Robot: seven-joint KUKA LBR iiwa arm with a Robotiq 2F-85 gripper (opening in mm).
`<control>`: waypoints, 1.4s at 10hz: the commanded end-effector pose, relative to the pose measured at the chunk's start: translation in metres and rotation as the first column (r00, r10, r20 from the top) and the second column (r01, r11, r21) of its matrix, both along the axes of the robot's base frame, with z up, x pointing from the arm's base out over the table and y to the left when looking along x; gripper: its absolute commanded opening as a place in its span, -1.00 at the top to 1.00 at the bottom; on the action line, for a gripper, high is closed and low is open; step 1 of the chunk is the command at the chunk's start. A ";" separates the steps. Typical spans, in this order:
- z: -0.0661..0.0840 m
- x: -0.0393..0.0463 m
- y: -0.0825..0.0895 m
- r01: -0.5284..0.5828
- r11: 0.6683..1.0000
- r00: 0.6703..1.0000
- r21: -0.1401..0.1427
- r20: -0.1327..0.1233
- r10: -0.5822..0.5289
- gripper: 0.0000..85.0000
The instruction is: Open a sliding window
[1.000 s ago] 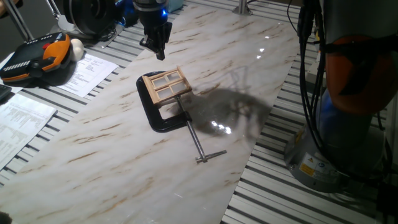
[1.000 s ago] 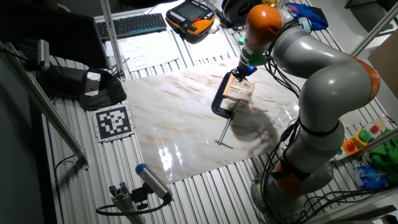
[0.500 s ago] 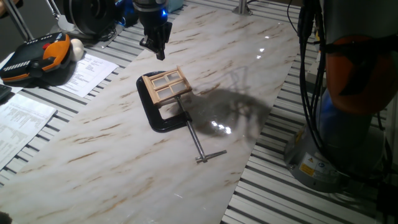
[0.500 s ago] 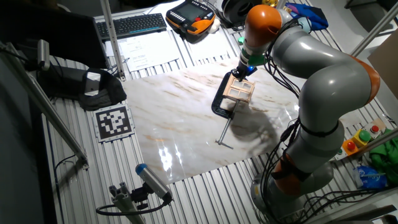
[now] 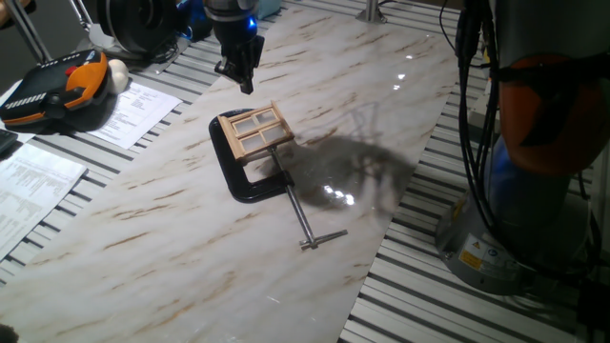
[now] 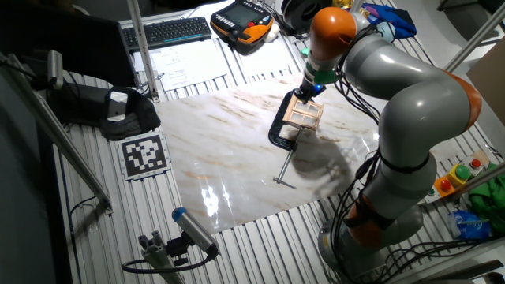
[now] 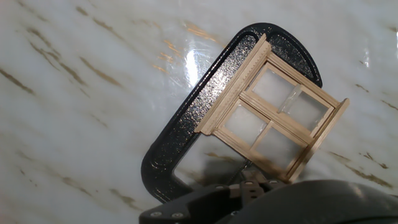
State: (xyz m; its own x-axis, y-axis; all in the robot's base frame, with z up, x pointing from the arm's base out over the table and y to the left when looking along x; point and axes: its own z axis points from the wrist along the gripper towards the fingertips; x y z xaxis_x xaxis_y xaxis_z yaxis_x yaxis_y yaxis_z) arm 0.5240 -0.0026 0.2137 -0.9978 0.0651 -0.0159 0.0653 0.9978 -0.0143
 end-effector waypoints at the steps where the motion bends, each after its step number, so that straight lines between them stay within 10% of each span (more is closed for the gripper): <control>1: -0.004 0.0004 -0.001 0.002 1.000 1.000 0.000 0.002 -0.002 1.00; 14: -0.057 0.0008 -0.013 0.082 0.996 0.997 -0.023 -0.013 -0.082 1.00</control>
